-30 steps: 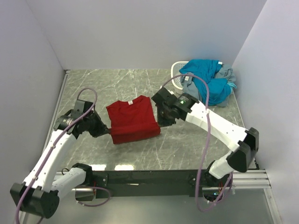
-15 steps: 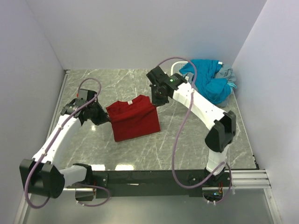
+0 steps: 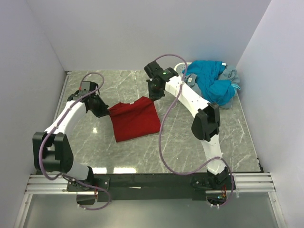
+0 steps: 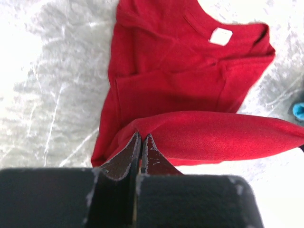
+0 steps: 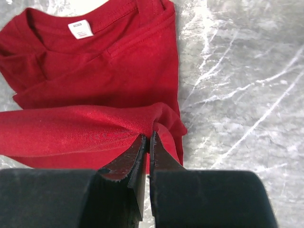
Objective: Fold and stack the t-shirts
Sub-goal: Fold the tshirt
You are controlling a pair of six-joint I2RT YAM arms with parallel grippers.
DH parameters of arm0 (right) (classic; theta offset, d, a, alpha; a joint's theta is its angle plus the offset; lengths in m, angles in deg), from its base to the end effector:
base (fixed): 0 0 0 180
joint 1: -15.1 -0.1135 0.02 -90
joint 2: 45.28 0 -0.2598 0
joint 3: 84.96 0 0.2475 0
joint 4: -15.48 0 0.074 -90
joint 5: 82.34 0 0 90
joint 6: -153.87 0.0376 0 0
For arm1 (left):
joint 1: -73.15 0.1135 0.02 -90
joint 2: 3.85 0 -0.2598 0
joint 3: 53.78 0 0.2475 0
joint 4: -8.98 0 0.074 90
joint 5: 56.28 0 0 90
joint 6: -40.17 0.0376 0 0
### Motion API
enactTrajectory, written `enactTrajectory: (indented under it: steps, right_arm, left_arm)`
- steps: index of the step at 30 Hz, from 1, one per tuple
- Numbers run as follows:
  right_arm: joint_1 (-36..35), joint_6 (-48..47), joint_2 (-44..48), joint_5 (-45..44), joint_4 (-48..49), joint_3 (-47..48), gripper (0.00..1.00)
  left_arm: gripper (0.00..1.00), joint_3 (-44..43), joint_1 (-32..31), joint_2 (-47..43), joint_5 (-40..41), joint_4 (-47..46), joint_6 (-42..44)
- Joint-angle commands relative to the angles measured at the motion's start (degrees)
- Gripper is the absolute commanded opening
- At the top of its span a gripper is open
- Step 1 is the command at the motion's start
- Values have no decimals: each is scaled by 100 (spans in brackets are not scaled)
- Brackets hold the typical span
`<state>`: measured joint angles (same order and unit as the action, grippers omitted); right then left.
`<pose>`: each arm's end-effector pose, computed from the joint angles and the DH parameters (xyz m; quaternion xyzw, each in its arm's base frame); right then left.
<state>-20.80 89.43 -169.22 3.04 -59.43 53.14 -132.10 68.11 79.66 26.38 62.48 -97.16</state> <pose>0.3740 0.2670 0.2923 -0.0770 0.9638 0.0954 0.2368 0.2934 -0.0307 0.2542 -0.3305 0.9025 -0.1741 0.2145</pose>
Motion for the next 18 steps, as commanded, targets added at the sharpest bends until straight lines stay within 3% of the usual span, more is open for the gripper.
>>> enactTrajectory:
  steps: [1, 12, 14, 16, 17, 18]
  right_arm:
    - [162, -192, -191, -4, 59, 389, 0]
    - [294, -201, -859, 304, 296, 925, 0]
    - [312, -262, -991, 435, 331, 1153, 18]
    - [355, -350, -1062, 699, 332, 1364, 47]
    - [364, -368, -1071, 726, 305, 1531, 50]
    - [399, -376, -1027, 769, 331, 1541, 52]
  left_arm:
    - [0, -259, 152, 245, 39, -298, 259]
    - [1, -602, 407, 1053, 232, -492, 400]
    - [32, -733, 451, 1141, 311, -492, 391]
    - [58, -909, 477, 1203, 643, -492, 479]
    - [73, -962, 486, 1221, 715, -483, 523]
    - [78, -1023, 486, 1230, 716, -466, 575]
